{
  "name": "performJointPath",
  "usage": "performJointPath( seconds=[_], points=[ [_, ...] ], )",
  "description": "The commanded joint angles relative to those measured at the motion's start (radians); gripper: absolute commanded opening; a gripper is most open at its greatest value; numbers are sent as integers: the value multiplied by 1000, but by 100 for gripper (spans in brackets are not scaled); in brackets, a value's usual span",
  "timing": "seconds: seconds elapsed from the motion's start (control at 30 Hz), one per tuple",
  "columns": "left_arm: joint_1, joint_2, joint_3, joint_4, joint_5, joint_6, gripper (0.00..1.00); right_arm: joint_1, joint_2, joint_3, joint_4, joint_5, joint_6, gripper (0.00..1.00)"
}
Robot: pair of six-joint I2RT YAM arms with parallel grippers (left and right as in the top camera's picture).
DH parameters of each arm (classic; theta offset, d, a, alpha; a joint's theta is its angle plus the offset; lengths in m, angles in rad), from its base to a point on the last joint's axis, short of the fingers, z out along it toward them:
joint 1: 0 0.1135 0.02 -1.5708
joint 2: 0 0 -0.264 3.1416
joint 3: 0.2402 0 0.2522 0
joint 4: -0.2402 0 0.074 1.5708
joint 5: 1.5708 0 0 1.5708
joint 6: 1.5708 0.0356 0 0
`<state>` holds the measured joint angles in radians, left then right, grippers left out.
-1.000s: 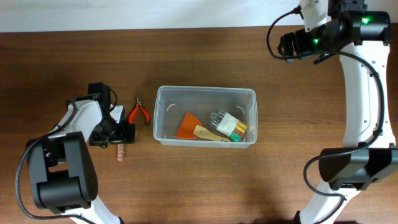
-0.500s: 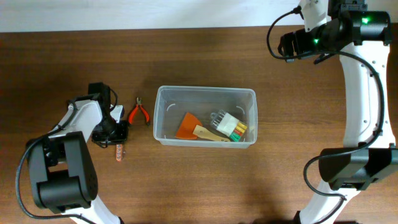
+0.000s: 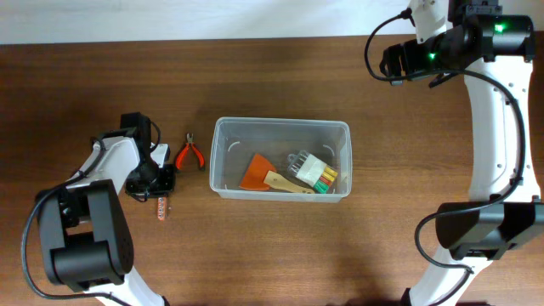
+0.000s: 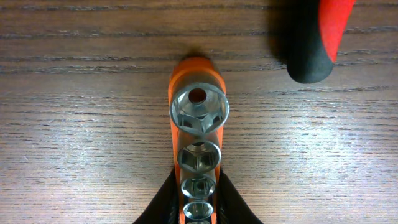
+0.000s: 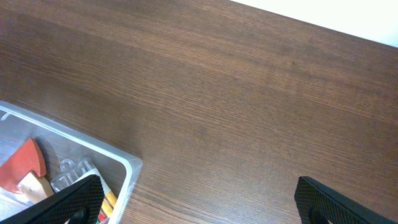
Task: Pack container
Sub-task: 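Carry the socket rail into the container with the left gripper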
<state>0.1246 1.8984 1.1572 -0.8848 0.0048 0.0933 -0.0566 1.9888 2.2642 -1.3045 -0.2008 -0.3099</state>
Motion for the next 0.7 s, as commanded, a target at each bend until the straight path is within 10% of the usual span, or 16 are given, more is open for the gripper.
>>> performJointPath(
  seconds=[0.0,0.67],
  points=[
    [0,19,-8,2,19,5,2,-5,-4,3,3,6,12,99],
    [0,10,185,-126,71,4,2,-5,-4,3,3,6,12,99]
  ],
)
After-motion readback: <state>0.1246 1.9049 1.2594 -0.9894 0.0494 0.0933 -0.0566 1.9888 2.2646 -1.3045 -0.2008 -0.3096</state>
